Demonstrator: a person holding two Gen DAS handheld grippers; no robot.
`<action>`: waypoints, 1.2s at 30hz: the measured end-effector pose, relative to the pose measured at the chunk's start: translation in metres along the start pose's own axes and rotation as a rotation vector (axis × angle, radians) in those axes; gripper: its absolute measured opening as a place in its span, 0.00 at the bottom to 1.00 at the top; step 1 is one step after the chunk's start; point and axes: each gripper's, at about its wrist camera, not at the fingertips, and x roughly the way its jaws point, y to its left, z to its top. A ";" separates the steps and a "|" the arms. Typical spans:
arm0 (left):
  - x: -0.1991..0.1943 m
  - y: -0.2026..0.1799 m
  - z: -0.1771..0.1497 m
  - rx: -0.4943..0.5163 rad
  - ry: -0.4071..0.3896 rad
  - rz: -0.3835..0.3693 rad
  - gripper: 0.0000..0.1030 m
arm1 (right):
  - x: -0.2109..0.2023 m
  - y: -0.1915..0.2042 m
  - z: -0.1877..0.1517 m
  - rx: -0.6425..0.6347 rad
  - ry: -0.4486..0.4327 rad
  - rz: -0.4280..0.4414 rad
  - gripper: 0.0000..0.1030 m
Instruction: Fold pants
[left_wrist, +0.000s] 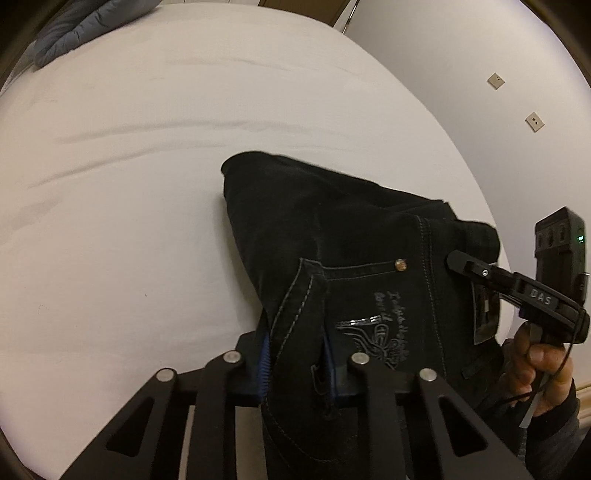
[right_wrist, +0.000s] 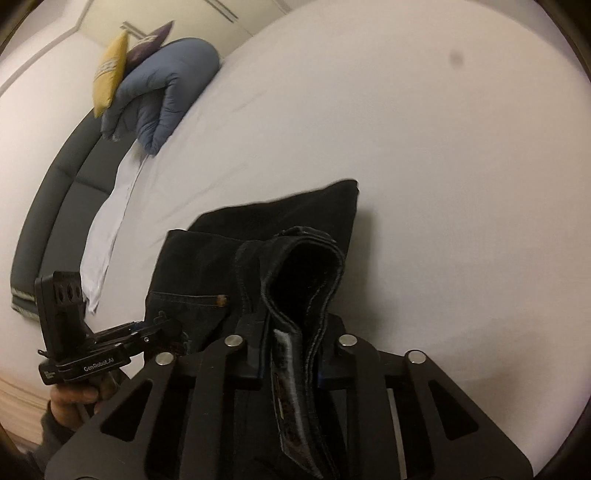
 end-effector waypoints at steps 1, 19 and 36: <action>-0.005 -0.003 0.002 0.002 -0.010 -0.001 0.21 | -0.004 0.006 0.002 -0.016 -0.008 0.000 0.14; -0.006 0.014 0.123 0.050 -0.106 0.115 0.20 | 0.019 0.039 0.147 -0.068 -0.052 0.082 0.13; 0.037 0.032 0.105 -0.006 -0.187 0.137 0.75 | 0.078 -0.082 0.148 0.223 -0.064 0.272 0.46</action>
